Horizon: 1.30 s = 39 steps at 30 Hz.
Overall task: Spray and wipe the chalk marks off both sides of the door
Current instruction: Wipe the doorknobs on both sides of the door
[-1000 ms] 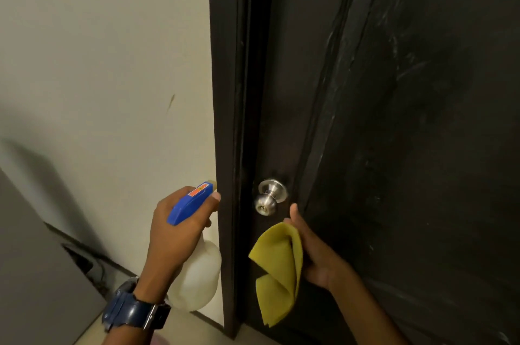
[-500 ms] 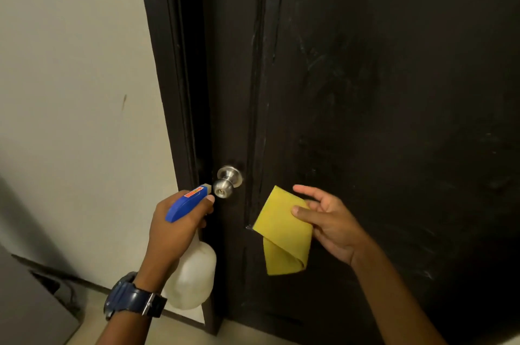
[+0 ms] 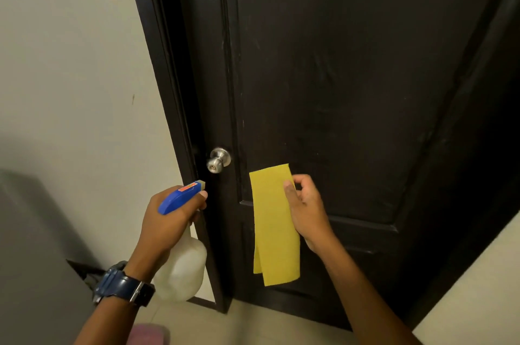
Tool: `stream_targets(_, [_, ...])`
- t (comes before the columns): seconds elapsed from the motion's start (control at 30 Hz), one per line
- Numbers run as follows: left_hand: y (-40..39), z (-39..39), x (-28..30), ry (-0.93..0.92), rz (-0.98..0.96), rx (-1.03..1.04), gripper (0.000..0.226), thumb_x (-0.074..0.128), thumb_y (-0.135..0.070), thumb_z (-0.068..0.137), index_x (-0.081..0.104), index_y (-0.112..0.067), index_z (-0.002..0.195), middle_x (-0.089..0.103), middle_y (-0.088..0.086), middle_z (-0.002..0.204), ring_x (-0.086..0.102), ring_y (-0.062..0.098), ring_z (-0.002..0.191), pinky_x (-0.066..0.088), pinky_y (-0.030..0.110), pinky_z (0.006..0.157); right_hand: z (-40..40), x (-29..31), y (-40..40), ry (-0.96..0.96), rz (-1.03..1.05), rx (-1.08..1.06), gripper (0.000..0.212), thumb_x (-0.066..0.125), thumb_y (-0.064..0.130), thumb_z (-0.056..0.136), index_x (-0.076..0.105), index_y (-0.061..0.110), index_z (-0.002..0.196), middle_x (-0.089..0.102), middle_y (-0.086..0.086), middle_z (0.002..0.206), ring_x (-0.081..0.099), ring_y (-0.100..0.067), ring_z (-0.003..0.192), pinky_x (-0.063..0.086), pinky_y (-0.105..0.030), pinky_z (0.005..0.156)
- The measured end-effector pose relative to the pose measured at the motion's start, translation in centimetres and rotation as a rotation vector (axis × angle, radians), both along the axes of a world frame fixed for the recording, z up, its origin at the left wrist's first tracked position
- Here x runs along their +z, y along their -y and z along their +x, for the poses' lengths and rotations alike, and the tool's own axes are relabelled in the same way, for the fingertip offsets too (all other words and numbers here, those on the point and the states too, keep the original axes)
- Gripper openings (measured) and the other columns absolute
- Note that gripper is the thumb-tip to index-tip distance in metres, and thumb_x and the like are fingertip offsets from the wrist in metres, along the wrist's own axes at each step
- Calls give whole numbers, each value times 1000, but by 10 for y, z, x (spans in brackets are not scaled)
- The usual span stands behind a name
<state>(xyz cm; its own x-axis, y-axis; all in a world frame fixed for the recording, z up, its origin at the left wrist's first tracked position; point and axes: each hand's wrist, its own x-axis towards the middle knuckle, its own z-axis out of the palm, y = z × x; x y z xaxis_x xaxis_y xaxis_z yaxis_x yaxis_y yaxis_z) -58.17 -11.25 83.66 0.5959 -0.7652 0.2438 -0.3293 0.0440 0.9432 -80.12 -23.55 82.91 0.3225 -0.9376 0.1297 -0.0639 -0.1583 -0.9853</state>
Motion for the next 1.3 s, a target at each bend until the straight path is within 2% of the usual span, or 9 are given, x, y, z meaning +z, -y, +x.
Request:
stream_targets(0.13, [-23,1,7,27,-2,-11,23,67,-31,94,72,-9,91,68,1,68,63,12,58,50,17,54,6,1,-24,48,47,-151,13,50,40,103,55,28,104,67,-8,103,68,-30,97,58,-51,86])
stream_targets(0.37, [-67,37,10,68,-33,-67,21,68,-31,93,73,-12,84,70,4,70,65,18,61,51,28,64,35,-3,-63,30,30,-345,21,39,40,106,53,27,97,59,-8,93,55,-15,76,48,-32,67])
stream_targets(0.63, [-108,83,0,41,4,-174,37,73,-54,83,73,-17,86,71,3,73,68,22,67,56,31,67,84,6,-122,43,46,-442,27,35,42,107,53,25,97,59,-5,92,55,-14,77,48,-31,68])
stream_targets(0.77, [-122,70,10,-39,34,-310,34,71,-45,79,72,-14,92,73,6,77,72,23,74,56,25,65,97,21,-147,52,41,-350,31,35,46,106,56,24,100,57,-7,91,55,-19,80,49,-36,70])
stream_targets(0.9, [-125,52,20,-218,46,-432,25,80,-26,80,71,-10,98,75,11,87,75,26,83,60,27,68,105,34,-165,-5,23,-217,33,36,50,105,55,23,103,59,-15,99,57,-22,85,52,-41,76])
stream_targets(1.0, [-124,44,24,-294,44,-393,23,84,-12,77,69,-9,94,73,14,90,71,22,76,58,21,62,104,39,-174,22,122,-90,30,39,50,104,53,25,113,60,-14,115,65,-27,103,56,-49,91])
stream_targets(1.1, [-121,40,22,-320,48,-326,28,85,-8,75,68,-7,98,69,13,91,66,20,78,54,24,62,94,39,-181,162,253,55,31,54,40,101,50,25,128,63,-7,120,69,-23,105,60,-44,86])
stream_targets(1.2, [-120,39,19,-285,13,-264,26,84,-8,76,68,-7,96,67,11,91,64,21,80,51,28,68,78,28,-181,282,378,295,62,72,10,89,42,26,141,64,-11,131,68,-28,114,56,-51,94])
stream_targets(1.3, [-121,38,16,-166,-25,-206,18,82,-8,80,68,-13,91,67,8,89,64,22,79,53,30,68,70,17,-177,206,418,389,99,73,-9,81,23,34,154,65,-12,132,64,-31,120,49,-60,102])
